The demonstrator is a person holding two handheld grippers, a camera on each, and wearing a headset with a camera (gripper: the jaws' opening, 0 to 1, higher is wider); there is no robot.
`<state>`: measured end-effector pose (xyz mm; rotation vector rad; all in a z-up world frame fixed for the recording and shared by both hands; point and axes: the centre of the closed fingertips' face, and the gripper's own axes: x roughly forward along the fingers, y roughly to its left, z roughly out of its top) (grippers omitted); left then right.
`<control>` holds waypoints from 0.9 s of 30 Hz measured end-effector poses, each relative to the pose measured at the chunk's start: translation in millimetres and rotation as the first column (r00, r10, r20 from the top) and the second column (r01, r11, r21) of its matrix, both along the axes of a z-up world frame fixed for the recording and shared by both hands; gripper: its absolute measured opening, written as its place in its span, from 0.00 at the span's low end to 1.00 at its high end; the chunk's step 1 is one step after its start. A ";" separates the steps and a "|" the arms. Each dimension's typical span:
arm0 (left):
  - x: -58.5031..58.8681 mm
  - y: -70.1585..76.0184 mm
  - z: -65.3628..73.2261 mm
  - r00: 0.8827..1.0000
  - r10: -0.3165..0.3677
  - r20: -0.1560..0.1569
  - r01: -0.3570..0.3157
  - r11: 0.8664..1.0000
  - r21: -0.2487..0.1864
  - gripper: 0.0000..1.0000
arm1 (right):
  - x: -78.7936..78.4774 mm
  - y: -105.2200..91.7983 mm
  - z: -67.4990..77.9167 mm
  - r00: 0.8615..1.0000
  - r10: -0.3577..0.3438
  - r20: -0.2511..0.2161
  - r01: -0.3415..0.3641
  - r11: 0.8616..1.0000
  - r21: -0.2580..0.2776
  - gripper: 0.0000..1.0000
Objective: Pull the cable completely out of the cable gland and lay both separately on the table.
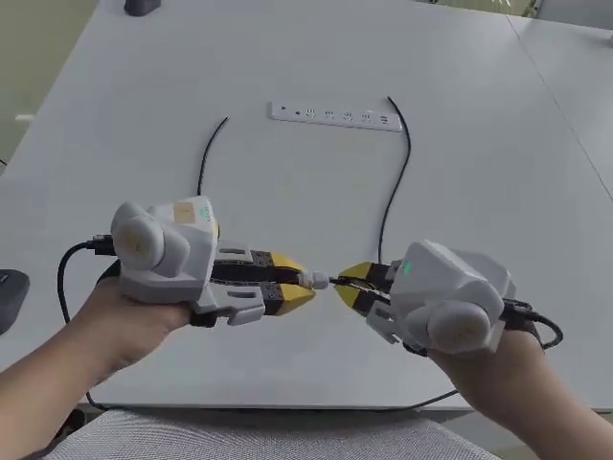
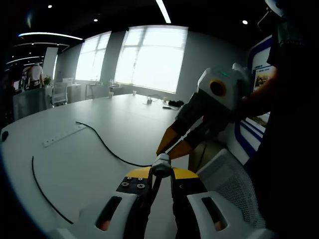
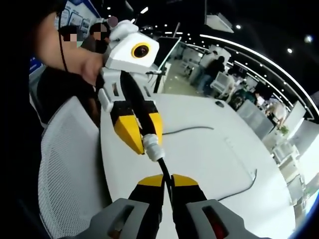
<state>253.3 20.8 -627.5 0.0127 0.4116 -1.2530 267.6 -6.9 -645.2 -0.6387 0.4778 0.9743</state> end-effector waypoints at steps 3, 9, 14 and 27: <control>-0.4 0.4 2.0 1.000 0.004 -0.001 -0.004 1.000 -0.006 0.15 | 1.7 -6.3 -2.2 1.000 -0.028 -0.012 0.028 1.000 0.008 0.00; -2.2 -2.2 3.8 1.000 0.008 -0.002 -0.008 1.000 -0.010 0.15 | 4.7 -20.2 -10.7 0.996 -0.085 -0.038 0.085 0.996 0.014 0.00; -2.2 -5.7 4.2 1.000 0.010 -0.002 -0.010 1.000 -0.014 0.15 | 6.6 -31.3 -15.8 0.989 -0.131 -0.070 0.133 0.991 0.030 0.00; -3.9 -12.3 0.0 1.000 0.015 -0.014 -0.015 1.000 -0.013 0.15 | 13.0 -66.5 -47.9 0.920 -0.330 -0.211 0.345 0.938 0.040 0.00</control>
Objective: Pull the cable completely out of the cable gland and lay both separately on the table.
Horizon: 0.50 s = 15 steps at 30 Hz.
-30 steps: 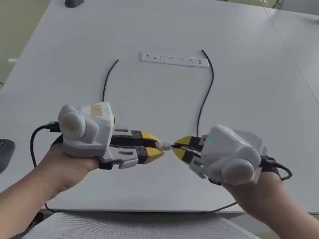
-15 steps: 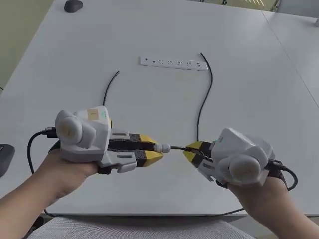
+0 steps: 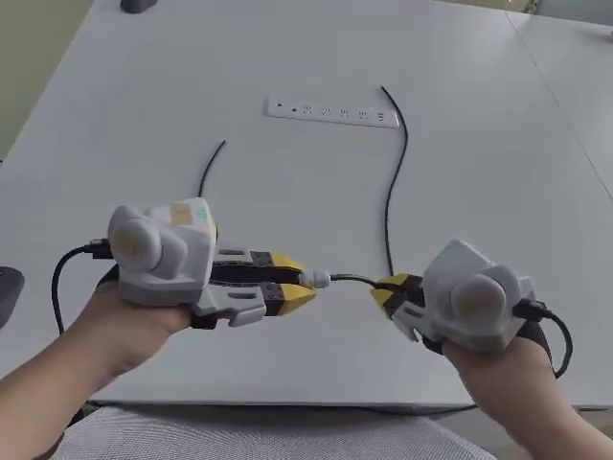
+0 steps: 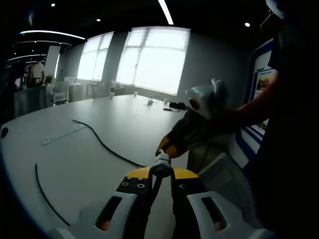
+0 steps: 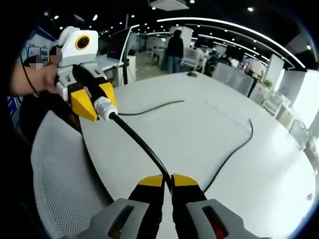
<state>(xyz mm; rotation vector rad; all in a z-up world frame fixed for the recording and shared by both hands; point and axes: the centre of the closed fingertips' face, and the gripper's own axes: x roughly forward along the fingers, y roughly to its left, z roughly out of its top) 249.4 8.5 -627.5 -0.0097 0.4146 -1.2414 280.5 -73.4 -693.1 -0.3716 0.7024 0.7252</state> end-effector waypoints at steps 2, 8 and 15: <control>-1.0 -1.3 -0.9 1.000 0.000 -0.002 0.000 1.000 0.004 0.15 | -0.8 0.5 -2.5 1.000 -0.019 -0.020 0.020 0.999 0.029 0.00; -2.2 -1.4 -2.3 1.000 -0.001 -0.003 0.001 1.000 0.012 0.15 | -5.3 2.5 -5.3 0.999 -0.031 -0.045 0.032 0.999 0.039 0.00; 2.0 2.8 -0.3 1.000 0.011 0.005 -0.011 1.000 0.010 0.15 | -9.5 2.9 -0.7 0.998 -0.042 -0.042 0.045 0.997 0.065 0.00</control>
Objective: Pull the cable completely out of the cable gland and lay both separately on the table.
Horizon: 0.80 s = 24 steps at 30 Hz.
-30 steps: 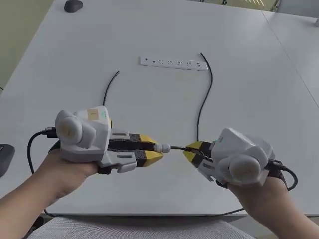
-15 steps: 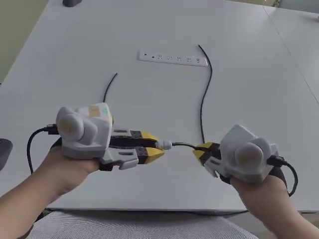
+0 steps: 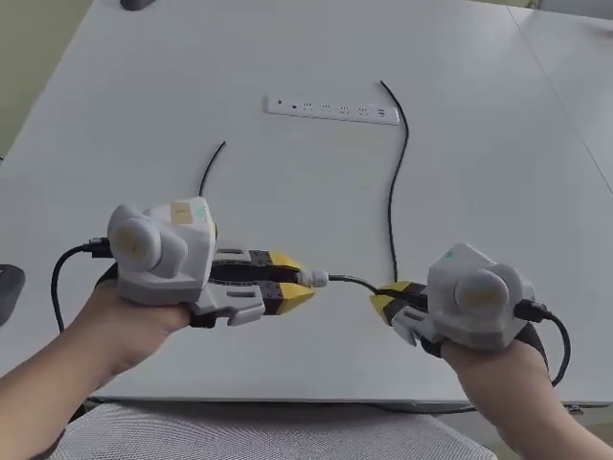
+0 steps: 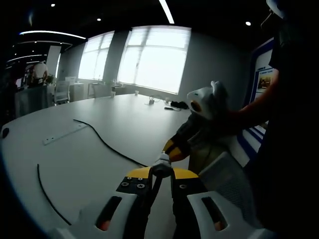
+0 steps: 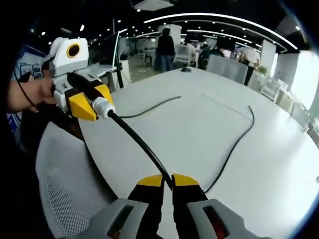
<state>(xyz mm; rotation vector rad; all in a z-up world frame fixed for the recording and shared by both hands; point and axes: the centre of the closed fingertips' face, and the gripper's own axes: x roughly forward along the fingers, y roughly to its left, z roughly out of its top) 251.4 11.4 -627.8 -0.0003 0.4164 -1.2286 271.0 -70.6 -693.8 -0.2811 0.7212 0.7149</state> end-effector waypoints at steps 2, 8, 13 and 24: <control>0.6 -0.5 0.0 1.000 -0.004 -0.002 0.004 1.000 -0.001 0.15 | -1.0 -0.4 -0.8 1.000 0.003 0.005 -0.003 1.000 -0.006 0.01; 0.8 -2.5 1.9 1.000 -0.009 -0.009 0.009 1.000 -0.007 0.15 | -0.3 -6.2 11.0 0.998 0.012 0.058 -0.010 0.999 -0.040 0.02; 1.1 -1.4 3.0 1.000 -0.005 -0.009 0.005 1.000 -0.006 0.15 | -3.0 -1.5 40.6 0.987 0.070 0.147 -0.056 0.993 -0.099 0.12; -3.4 -2.4 1.7 1.000 -0.016 -0.015 0.016 1.000 0.003 0.15 | -17.2 50.6 56.4 0.920 0.303 0.247 -0.231 0.931 -0.284 0.16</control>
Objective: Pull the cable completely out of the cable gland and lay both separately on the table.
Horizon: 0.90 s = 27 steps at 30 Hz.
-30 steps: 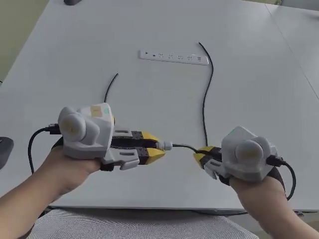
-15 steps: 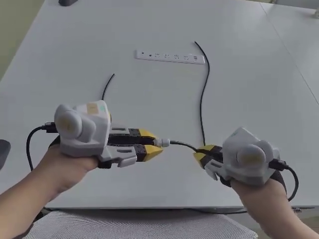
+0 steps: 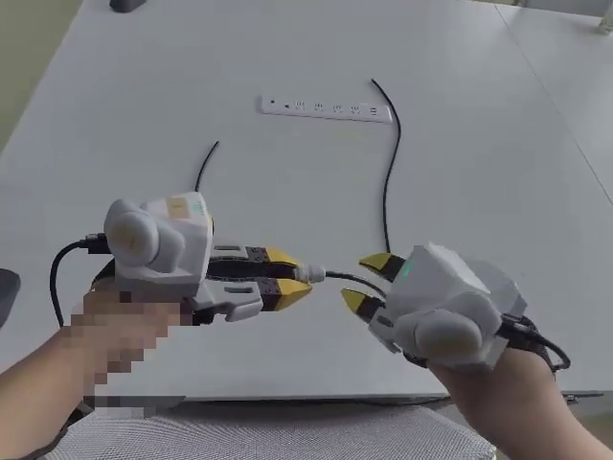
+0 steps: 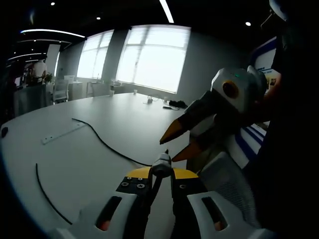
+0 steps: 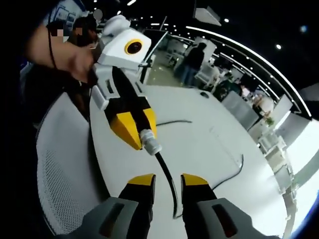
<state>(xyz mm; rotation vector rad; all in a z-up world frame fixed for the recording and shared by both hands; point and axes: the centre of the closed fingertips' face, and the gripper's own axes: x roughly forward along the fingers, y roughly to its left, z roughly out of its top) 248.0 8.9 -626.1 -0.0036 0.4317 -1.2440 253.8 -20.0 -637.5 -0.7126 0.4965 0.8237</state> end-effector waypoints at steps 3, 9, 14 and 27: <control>-0.1 0.0 -0.4 1.000 -0.002 0.002 0.002 1.000 0.005 0.15 | -0.5 8.8 1.9 1.000 0.025 0.010 -0.025 1.000 -0.008 0.15; -2.7 -1.1 -4.3 1.000 -0.009 0.005 0.009 1.000 0.023 0.15 | -0.8 15.6 -0.4 0.996 0.078 0.036 -0.075 0.995 -0.067 0.10; -4.0 -2.7 -5.3 1.000 -0.014 0.005 0.014 0.999 0.030 0.15 | -3.6 17.4 -1.5 0.993 0.106 0.044 -0.102 0.992 -0.079 0.02; -6.1 -4.9 -8.2 1.000 -0.018 0.024 0.017 0.998 0.053 0.15 | -5.3 12.4 -7.3 0.997 0.077 0.008 -0.077 0.996 -0.048 0.00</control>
